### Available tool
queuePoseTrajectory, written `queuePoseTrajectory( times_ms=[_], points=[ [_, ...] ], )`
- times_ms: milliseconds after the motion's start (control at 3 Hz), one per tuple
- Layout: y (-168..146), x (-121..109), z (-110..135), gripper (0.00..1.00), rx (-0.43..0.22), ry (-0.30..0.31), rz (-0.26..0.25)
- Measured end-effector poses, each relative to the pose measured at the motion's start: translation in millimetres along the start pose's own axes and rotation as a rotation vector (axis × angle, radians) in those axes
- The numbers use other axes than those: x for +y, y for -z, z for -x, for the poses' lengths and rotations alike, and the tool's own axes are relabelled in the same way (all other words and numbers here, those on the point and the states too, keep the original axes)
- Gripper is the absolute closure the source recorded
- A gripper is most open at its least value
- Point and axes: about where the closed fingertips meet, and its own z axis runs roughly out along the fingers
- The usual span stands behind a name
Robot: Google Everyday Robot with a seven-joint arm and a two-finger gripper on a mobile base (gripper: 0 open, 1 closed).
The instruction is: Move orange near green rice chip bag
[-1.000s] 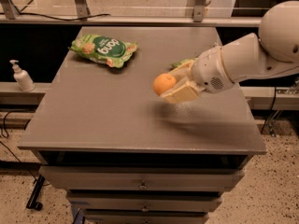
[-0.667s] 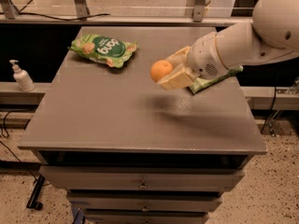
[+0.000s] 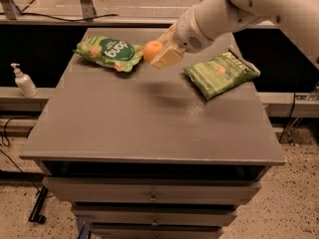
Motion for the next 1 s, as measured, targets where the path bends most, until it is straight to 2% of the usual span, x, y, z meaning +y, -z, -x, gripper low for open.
queuePoseTrajectory(
  times_ms=[333, 667, 1000],
  points=[
    [-40, -31, 6, 1.0, 0.057, 0.016, 0.032],
    [-73, -51, -7, 1.0, 0.12, 0.001, 0.063],
    [-94, -57, -19, 1.0, 0.149, -0.013, 0.086]
  ],
)
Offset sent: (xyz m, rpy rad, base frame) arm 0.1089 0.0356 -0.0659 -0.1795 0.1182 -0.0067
